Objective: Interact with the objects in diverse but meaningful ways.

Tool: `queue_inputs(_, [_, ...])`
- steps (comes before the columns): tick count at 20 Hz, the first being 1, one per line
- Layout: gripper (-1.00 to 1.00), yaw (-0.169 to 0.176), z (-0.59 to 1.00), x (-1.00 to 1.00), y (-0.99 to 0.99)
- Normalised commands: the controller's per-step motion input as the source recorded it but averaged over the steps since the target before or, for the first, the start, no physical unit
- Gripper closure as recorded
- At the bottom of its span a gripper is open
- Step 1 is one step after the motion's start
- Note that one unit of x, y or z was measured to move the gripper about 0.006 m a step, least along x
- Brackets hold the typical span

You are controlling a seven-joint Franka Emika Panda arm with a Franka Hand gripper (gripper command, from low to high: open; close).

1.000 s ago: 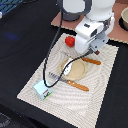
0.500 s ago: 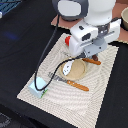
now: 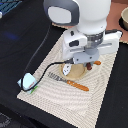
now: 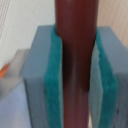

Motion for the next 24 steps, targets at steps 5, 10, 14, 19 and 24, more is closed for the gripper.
queue_inputs(5, [1.00, 0.067, -0.28, 0.00, 0.02])
queue_inputs(10, [1.00, 0.067, -0.25, -0.05, -0.01])
queue_inputs(14, [-1.00, 0.009, 0.56, -0.02, -0.14])
queue_inputs(19, [-1.00, 0.000, 0.97, -0.02, -0.12])
queue_inputs(24, [-1.00, 0.008, 0.79, 0.00, -0.05])
